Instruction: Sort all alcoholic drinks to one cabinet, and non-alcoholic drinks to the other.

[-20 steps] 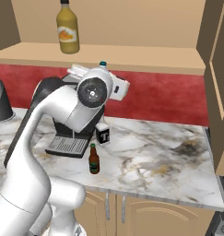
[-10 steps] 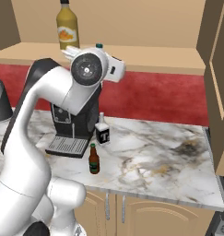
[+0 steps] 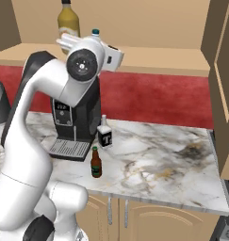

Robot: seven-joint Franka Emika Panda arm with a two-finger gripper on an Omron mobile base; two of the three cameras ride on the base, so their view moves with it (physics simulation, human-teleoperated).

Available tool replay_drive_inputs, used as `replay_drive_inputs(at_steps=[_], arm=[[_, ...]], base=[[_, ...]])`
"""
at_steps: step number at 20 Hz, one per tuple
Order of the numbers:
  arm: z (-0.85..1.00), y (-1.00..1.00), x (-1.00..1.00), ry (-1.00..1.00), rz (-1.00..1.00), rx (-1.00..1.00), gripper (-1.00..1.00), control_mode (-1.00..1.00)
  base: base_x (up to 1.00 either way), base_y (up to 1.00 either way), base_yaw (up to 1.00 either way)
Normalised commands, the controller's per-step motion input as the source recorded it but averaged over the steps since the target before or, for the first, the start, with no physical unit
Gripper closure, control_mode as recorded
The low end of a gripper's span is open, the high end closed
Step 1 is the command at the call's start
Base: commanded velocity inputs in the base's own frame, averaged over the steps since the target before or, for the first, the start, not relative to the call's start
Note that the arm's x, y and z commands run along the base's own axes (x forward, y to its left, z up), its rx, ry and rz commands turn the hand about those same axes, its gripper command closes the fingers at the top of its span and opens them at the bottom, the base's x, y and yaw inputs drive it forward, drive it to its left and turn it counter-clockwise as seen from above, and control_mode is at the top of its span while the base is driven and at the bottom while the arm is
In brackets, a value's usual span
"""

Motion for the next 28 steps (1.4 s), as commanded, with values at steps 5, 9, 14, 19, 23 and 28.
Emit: replay_drive_inputs(at_steps=[5, 9, 14, 19, 23, 28], arm=[[0.29, 0.09, 0.10, -0.07, 0.00, 0.00, 1.00, -1.00], [0.33, 0.03, 0.09, -0.04, 0.00, 0.00, 1.00, -1.00], [0.05, 0.00, 0.28, 0.00, 0.00, 0.00, 1.00, -1.00], [0.00, 0.01, 0.41, 0.00, 0.00, 0.00, 1.00, -1.00], [0.00, 0.08, 0.49, 0.00, 0.00, 0.00, 1.00, -1.00], [-0.02, 0.04, 0.41, 0.00, 0.00, 0.00, 1.00, -1.00]], base=[[0.00, 0.00, 0.00], [0.00, 0.00, 0.00], [0.00, 0.00, 0.00], [0.00, 0.00, 0.00], [0.00, 0.00, 0.00], [0.00, 0.00, 0.00]])
